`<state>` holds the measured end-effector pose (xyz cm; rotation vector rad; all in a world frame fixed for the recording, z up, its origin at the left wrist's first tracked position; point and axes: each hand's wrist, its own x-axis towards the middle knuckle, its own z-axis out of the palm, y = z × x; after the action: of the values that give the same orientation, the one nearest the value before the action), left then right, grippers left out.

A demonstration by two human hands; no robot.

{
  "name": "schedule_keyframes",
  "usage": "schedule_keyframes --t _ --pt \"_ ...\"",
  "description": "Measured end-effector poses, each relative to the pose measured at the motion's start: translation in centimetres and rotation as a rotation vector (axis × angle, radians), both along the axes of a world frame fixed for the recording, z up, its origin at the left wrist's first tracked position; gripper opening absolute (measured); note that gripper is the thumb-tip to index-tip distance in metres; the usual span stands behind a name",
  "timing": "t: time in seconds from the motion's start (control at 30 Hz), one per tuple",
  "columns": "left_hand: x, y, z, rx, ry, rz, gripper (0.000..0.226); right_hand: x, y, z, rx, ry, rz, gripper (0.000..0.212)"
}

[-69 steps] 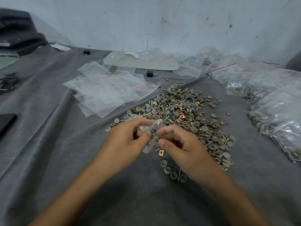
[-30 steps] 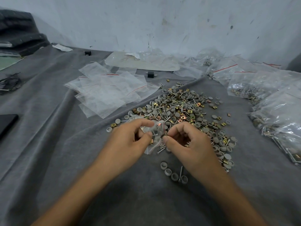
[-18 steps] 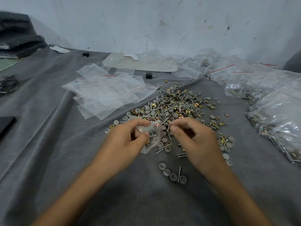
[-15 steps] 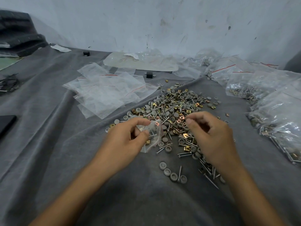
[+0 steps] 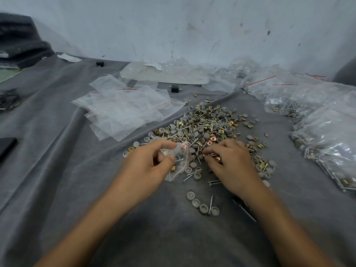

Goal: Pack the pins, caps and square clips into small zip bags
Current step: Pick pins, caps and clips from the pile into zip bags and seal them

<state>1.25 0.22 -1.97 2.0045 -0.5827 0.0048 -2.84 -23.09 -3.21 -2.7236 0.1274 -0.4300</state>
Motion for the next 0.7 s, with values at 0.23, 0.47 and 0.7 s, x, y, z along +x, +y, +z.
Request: schedule_keyframes --t 0.23,0.47,0.7 --pt "0.1 0.1 0.0 0.004 -0.008 -0.012 0.019 0.4 0.6 0.0 -0.039 0.111 -0.056 0.015" --pt "0.0 0.2 0.1 0.005 -0.004 -0.015 0.019 0.0 0.5 -0.1 -0.018 0.103 -0.07 0.013" --pt "0.1 0.2 0.1 0.006 -0.006 0.0 0.019 -1.4 1.0 1.2 0.554 -0.035 0.104 0.015"
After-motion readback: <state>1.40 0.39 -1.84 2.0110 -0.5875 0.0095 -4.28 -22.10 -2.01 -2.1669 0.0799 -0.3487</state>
